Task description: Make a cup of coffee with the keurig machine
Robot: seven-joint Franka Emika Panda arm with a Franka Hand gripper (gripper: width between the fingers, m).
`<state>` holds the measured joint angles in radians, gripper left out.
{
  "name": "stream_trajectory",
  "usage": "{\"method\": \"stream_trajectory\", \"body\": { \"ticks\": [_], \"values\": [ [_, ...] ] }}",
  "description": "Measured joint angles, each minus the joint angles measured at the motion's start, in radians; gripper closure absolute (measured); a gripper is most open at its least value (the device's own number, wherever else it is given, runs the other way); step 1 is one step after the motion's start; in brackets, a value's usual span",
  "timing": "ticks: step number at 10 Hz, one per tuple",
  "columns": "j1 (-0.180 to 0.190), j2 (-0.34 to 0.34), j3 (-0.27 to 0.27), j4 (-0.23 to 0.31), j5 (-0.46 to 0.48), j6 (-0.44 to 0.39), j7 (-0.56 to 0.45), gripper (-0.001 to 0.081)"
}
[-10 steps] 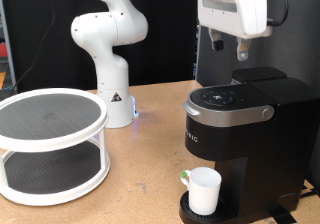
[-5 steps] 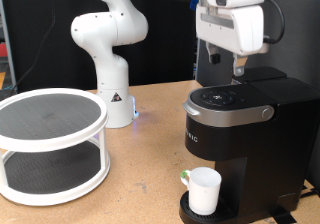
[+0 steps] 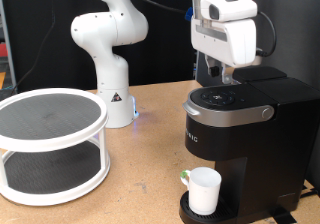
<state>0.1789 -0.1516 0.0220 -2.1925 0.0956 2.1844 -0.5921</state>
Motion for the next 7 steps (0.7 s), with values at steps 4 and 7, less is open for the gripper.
{"method": "stream_trajectory", "body": {
  "ticks": [4,7],
  "values": [
    [-0.006,0.001,-0.001,-0.047,0.0,0.085,0.003,0.0741],
    [-0.01,0.011,-0.001,-0.06,-0.006,0.111,0.006,0.0791]
  ]
}}
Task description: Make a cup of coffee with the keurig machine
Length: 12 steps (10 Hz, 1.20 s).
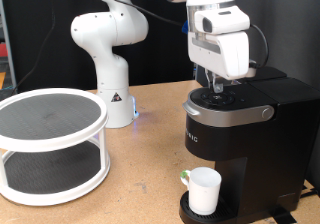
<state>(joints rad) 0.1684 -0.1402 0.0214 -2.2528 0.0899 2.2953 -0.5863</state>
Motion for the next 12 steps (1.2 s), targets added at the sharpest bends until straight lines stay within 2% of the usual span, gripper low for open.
{"method": "stream_trajectory", "body": {
  "ticks": [5,12],
  "values": [
    [0.0,0.029,0.0,-0.007,-0.005,0.054,0.002,0.0799],
    [0.0,0.029,0.001,-0.006,-0.011,0.039,-0.001,0.0799]
  ]
}}
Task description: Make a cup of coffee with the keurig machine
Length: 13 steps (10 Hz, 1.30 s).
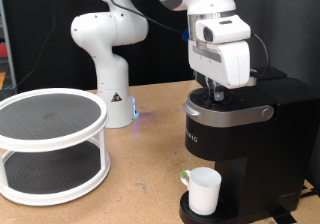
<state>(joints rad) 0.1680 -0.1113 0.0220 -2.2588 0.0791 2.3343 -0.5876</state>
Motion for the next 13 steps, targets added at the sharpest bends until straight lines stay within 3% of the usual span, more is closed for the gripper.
{"method": "stream_trajectory", "body": {
  "ticks": [3,7,13],
  "values": [
    [0.0,0.001,0.001,0.017,-0.027,-0.07,0.004,0.0799],
    [0.0,0.04,0.001,0.086,-0.047,-0.202,0.069,0.0799],
    [-0.001,0.073,-0.002,0.135,-0.046,-0.269,0.108,0.0799]
  ]
}}
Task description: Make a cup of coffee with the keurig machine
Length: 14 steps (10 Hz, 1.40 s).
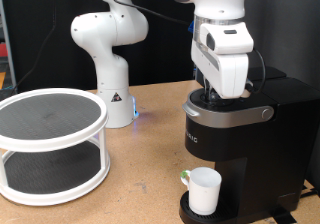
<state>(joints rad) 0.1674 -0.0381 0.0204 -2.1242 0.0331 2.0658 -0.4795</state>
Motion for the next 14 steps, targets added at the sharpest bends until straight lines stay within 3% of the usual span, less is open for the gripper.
{"method": "stream_trajectory", "body": {
  "ticks": [5,8,10,14],
  "values": [
    [-0.001,0.004,-0.005,0.003,0.037,0.012,-0.036,0.0799],
    [-0.001,-0.054,-0.026,-0.086,0.148,0.131,-0.185,0.0799],
    [-0.002,-0.106,-0.045,-0.144,0.186,0.142,-0.255,0.0799],
    [-0.002,-0.205,-0.082,-0.238,0.313,0.268,-0.271,0.0799]
  ]
}}
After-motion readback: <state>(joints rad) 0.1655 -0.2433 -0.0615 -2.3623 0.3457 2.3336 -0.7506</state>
